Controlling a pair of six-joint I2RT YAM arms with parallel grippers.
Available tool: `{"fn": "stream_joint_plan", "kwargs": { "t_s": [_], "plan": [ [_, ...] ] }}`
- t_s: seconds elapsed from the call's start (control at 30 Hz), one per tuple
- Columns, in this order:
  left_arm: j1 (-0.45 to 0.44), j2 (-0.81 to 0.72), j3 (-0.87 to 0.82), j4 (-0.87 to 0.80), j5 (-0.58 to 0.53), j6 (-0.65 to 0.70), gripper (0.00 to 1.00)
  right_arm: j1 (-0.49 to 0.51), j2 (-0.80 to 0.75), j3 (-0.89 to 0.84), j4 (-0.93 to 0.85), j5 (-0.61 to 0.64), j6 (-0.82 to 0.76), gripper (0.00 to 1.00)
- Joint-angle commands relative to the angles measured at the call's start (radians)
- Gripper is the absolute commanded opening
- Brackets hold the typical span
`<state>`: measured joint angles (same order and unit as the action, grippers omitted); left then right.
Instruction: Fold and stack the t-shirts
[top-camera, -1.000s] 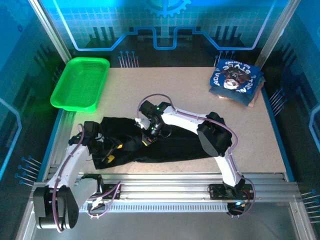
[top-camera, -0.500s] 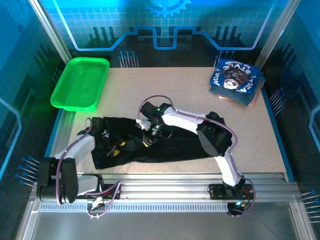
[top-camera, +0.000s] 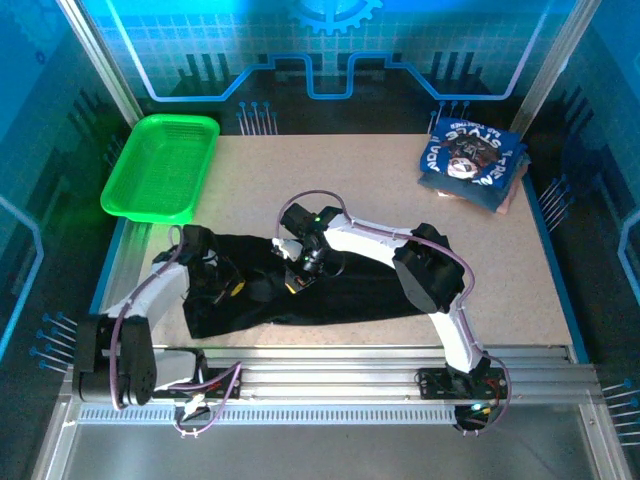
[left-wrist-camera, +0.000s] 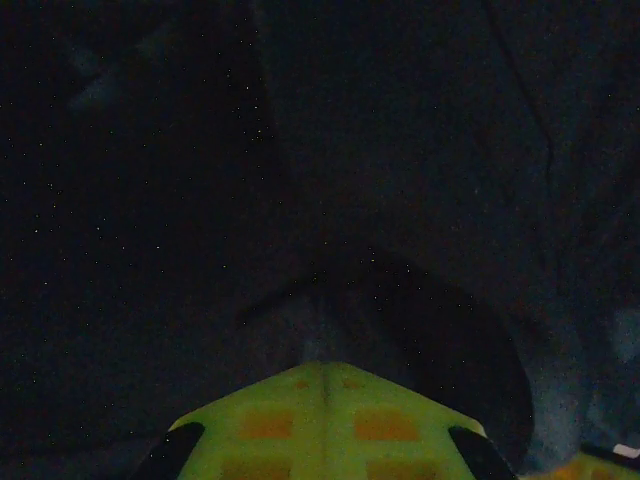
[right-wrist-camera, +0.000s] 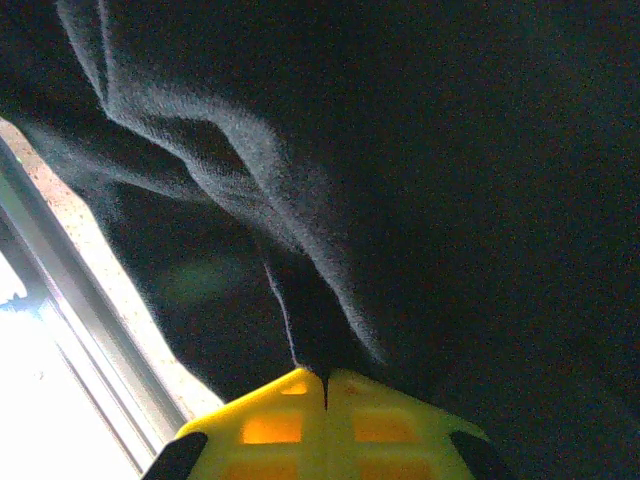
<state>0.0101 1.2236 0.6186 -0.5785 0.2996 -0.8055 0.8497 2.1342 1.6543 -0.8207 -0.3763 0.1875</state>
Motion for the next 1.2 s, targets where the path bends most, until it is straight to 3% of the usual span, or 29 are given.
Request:
{"fn": "stream_joint_plan", "kwargs": {
  "t_s": [0.0, 0.17, 0.27, 0.33, 0.53, 0.83, 1.17],
  "plan": [
    [-0.006, -0.085, 0.011, -0.137, -0.038, 0.02, 0.0, -0.009, -0.03, -0.007, -0.006, -0.023, 0.007, 0.0],
    [-0.006, -0.147, -0.042, -0.136, -0.032, -0.007, 0.0, -0.013, -0.024, -0.004, -0.003, -0.03, 0.006, 0.0],
    [-0.006, -0.147, -0.086, -0.036, -0.008, -0.033, 0.18, -0.013, -0.017, 0.002, -0.006, -0.039, 0.001, 0.0],
    [-0.006, -0.126, -0.091, -0.009, -0.022, -0.032, 0.25, -0.014, -0.016, 0.008, -0.009, -0.04, -0.002, 0.0],
    [-0.005, -0.046, -0.087, 0.067, -0.032, -0.035, 0.37, -0.015, -0.023, -0.005, -0.01, -0.049, -0.013, 0.0],
    [-0.006, -0.002, -0.08, 0.166, -0.002, -0.072, 0.42, -0.015, -0.028, -0.021, 0.0, -0.059, -0.016, 0.0],
    [-0.014, 0.078, -0.087, 0.239, 0.016, -0.085, 0.35, -0.018, -0.028, -0.025, 0.002, -0.069, -0.017, 0.0]
  ]
}}
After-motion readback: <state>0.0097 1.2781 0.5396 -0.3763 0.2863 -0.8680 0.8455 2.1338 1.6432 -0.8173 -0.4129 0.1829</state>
